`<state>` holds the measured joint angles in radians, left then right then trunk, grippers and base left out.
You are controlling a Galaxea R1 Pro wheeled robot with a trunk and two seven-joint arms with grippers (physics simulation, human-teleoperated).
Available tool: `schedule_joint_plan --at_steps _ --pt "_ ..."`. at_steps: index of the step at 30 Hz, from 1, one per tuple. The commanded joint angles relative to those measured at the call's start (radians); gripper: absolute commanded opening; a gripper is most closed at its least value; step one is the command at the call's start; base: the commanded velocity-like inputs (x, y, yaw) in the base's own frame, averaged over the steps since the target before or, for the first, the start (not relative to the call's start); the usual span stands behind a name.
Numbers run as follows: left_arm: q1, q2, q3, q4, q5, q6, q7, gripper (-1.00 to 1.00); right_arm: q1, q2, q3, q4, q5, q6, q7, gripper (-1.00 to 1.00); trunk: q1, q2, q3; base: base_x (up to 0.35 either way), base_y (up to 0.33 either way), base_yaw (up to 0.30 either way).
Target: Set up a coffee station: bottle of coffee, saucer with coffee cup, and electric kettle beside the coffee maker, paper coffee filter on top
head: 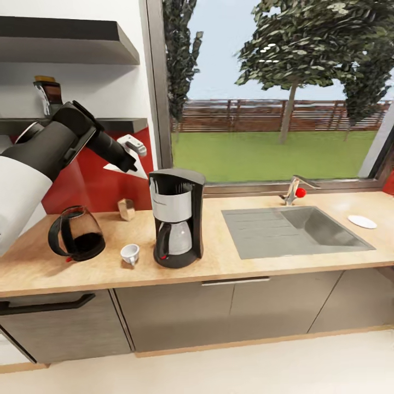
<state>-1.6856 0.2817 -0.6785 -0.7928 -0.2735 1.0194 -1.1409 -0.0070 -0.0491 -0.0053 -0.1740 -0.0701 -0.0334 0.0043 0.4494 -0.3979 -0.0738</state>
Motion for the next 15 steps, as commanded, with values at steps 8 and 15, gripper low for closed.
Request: schedule_joint_plan --at_steps 8,15 --pt "-0.007 -0.007 -0.018 0.0 -0.019 0.001 -0.014 -1.0 -0.001 -0.001 0.002 0.002 -0.004 -0.006 -0.001 1.0 0.001 -0.002 -0.002 0.0 0.0 -0.033" --pt "0.004 -0.002 -0.014 -0.001 -0.022 -0.007 -0.016 -1.0 -0.005 0.012 0.001 0.0 -0.007 -0.008 -0.001 1.0 0.001 -0.002 -0.002 0.0 0.0 0.0"
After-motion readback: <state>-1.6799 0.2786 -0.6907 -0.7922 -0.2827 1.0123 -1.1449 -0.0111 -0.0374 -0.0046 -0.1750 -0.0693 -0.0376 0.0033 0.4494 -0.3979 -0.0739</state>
